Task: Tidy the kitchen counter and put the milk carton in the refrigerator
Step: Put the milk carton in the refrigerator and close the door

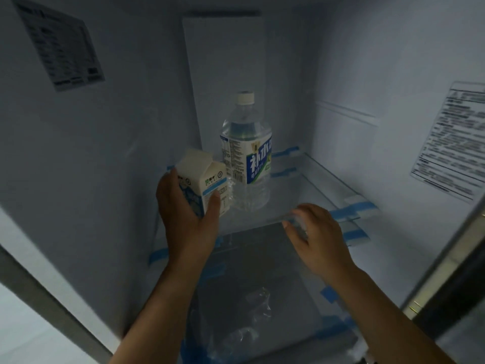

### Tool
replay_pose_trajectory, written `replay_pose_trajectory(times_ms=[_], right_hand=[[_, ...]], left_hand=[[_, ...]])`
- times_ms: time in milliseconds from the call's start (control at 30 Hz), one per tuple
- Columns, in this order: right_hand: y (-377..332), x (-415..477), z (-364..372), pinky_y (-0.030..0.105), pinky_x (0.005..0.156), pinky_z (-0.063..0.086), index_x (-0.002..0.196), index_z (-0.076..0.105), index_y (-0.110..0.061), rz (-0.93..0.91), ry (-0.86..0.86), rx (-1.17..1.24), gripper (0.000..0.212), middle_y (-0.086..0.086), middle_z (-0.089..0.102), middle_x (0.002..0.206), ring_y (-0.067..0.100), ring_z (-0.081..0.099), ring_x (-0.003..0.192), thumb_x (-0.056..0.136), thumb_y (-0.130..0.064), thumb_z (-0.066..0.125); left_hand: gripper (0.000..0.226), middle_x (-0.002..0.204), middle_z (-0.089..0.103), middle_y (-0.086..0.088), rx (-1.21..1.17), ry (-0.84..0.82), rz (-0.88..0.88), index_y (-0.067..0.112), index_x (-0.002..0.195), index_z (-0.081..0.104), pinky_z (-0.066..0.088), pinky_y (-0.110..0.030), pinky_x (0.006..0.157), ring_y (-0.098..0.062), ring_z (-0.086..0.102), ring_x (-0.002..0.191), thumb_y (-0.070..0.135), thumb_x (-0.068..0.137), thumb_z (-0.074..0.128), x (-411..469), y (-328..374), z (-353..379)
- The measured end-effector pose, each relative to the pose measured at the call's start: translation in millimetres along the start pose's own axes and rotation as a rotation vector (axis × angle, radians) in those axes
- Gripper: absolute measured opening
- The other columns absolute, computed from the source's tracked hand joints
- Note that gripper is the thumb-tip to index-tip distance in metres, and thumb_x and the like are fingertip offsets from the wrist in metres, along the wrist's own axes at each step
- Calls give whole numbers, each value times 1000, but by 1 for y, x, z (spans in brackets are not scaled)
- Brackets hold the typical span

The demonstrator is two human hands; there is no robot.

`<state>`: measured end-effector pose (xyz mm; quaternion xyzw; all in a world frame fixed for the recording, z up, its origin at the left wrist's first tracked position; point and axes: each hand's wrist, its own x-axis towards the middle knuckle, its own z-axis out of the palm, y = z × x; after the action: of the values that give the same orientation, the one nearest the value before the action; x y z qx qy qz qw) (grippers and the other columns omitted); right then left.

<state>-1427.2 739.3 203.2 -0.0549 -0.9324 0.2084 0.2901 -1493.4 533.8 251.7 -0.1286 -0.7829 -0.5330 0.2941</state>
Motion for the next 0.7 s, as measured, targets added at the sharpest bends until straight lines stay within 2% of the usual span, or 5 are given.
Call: replay_pose_trajectory(times_ms=[167, 300, 467, 600, 700], right_hand=[[-8, -32, -52, 28, 87, 42, 114, 57, -13, 87, 100, 1, 54, 7, 56, 120, 22, 50, 111, 86, -54, 38], [-16, -68, -96, 20, 84, 37, 118, 54, -16, 135, 181, -99, 52, 3, 55, 122, 16, 47, 112, 86, -53, 40], [-26, -126, -154, 17, 91, 34, 121, 52, -18, 249, 253, -232, 50, 0, 53, 124, 11, 45, 115, 85, -52, 42], [-31, -179, -199, 19, 94, 33, 122, 53, -19, 383, 307, -390, 51, -2, 53, 125, 8, 43, 116, 85, -53, 40], [-25, -224, -228, 29, 96, 38, 122, 53, -20, 510, 316, -551, 49, 0, 53, 127, 14, 45, 118, 86, -52, 46]], left_hand=[[75, 146, 24, -17, -22, -144, 180, 9, 142, 24, 27, -45, 112, -29, 25, 137, 29, 80, 61, -19, 19, 3], [68, 144, 31, -8, -175, -281, 297, 9, 140, 30, 25, -32, 112, -20, 27, 135, 34, 82, 55, -42, 40, 13], [56, 127, 43, 32, -602, -588, 234, 29, 134, 36, 35, -29, 107, 2, 42, 125, 33, 81, 55, -89, 83, 49], [56, 123, 52, 18, -788, -876, 315, 22, 135, 38, 39, -19, 100, -1, 49, 118, 23, 83, 59, -136, 128, 73], [48, 122, 53, 13, -781, -1031, 580, 23, 131, 43, 35, -12, 99, 3, 47, 117, 26, 86, 58, -170, 163, 81]])
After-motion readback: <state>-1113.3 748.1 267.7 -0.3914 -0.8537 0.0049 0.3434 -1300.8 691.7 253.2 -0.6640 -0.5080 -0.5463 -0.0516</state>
